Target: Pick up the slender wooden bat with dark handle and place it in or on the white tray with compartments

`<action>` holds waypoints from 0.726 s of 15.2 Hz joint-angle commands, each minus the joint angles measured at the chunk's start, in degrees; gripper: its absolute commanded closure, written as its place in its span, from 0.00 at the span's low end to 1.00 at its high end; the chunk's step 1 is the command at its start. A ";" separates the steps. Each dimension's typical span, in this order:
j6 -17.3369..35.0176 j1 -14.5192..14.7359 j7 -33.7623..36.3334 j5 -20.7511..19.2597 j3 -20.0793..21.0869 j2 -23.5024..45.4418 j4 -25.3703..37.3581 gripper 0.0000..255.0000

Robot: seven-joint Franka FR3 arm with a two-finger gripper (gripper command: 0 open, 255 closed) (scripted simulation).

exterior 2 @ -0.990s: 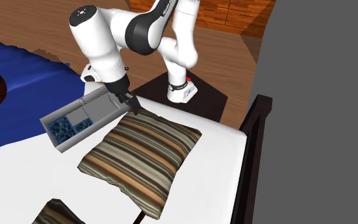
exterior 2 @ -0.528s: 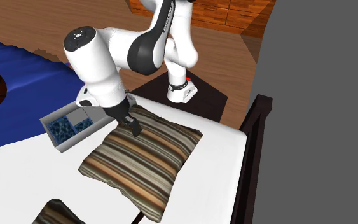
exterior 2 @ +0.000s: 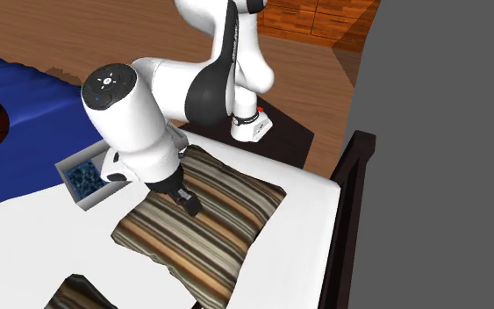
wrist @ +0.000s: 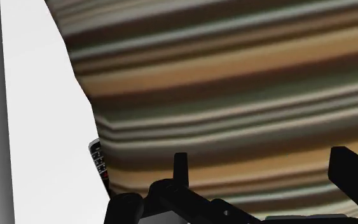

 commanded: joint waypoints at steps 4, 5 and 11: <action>4.33 4.61 3.89 -4.52 1.39 16.73 12.72 0.00; 3.66 5.40 4.57 -5.69 1.73 19.22 15.75 0.00; -3.47 10.56 7.82 -14.42 5.52 36.31 38.71 0.00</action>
